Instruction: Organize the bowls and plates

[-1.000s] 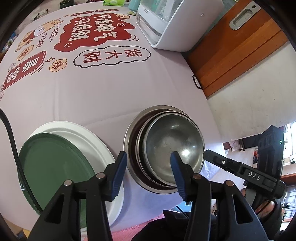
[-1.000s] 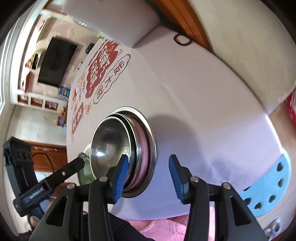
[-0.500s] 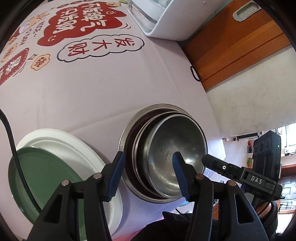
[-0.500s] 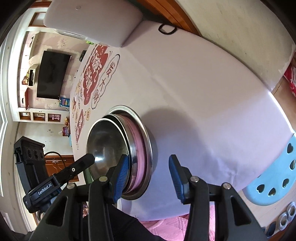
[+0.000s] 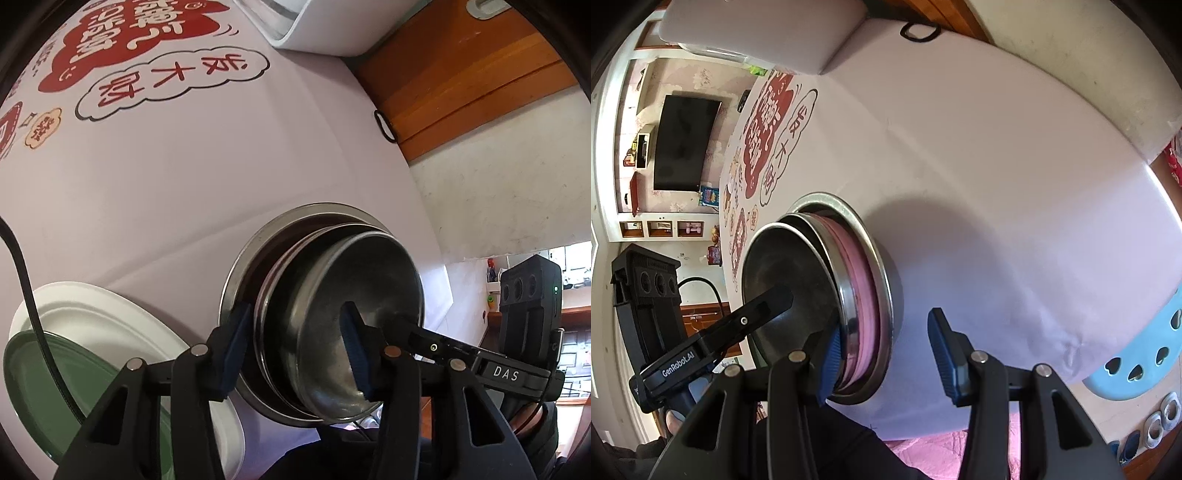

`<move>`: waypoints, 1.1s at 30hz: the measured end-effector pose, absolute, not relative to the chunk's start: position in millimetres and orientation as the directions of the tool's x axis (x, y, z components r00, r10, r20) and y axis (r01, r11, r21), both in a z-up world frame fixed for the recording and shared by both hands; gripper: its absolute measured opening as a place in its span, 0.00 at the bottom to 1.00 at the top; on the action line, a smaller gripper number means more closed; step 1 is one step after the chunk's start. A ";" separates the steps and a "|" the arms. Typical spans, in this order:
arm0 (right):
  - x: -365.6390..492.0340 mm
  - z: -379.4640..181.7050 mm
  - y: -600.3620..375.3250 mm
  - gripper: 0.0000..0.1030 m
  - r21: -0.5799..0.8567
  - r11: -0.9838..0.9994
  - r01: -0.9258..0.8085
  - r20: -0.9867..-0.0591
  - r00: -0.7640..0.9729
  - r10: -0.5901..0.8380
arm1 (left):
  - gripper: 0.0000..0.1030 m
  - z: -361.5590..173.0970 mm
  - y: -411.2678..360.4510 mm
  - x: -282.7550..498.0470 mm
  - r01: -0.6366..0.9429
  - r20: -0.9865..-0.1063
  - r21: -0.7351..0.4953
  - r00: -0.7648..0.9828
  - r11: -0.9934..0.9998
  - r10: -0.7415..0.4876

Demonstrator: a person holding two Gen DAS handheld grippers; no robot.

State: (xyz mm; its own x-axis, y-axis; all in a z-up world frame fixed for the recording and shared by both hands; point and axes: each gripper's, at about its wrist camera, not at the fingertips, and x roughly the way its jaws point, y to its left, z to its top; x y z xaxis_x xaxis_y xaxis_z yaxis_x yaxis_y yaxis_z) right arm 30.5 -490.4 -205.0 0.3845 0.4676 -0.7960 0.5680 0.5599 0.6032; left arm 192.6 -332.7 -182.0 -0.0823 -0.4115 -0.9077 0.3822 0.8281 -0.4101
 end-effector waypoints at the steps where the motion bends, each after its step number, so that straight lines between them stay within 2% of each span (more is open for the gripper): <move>1: 30.8 -206.2 -490.2 0.44 0.603 0.559 0.569 -0.796 0.381 0.470 | 0.41 -182.1 -332.4 193.8 0.381 -0.906 -0.414 -0.081 0.827 -0.416; 8: 34.1 -210.2 -490.2 0.37 0.607 0.553 0.570 -0.792 0.376 0.482 | 0.36 -185.6 -332.6 198.2 0.378 -0.900 -0.423 -0.074 0.823 -0.429; 14: 38.7 -209.8 -489.1 0.26 0.625 0.555 0.549 -0.778 0.386 0.495 | 0.32 -184.0 -327.8 199.7 0.374 -0.898 -0.427 -0.070 0.823 -0.434; 33: 42.9 -204.9 -490.1 0.24 0.629 0.581 0.516 -0.777 0.392 0.492 | 0.30 -180.0 -323.0 193.9 0.365 -0.898 -0.424 -0.051 0.829 -0.437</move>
State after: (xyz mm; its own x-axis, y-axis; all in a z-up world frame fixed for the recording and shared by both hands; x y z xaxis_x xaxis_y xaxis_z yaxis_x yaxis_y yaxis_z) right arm 42.9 -490.1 -204.9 0.3924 0.4919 -0.7772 0.5165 0.5813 0.6287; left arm 193.9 -323.0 -180.0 -0.0510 -0.4374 -0.8978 0.3650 0.8286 -0.4244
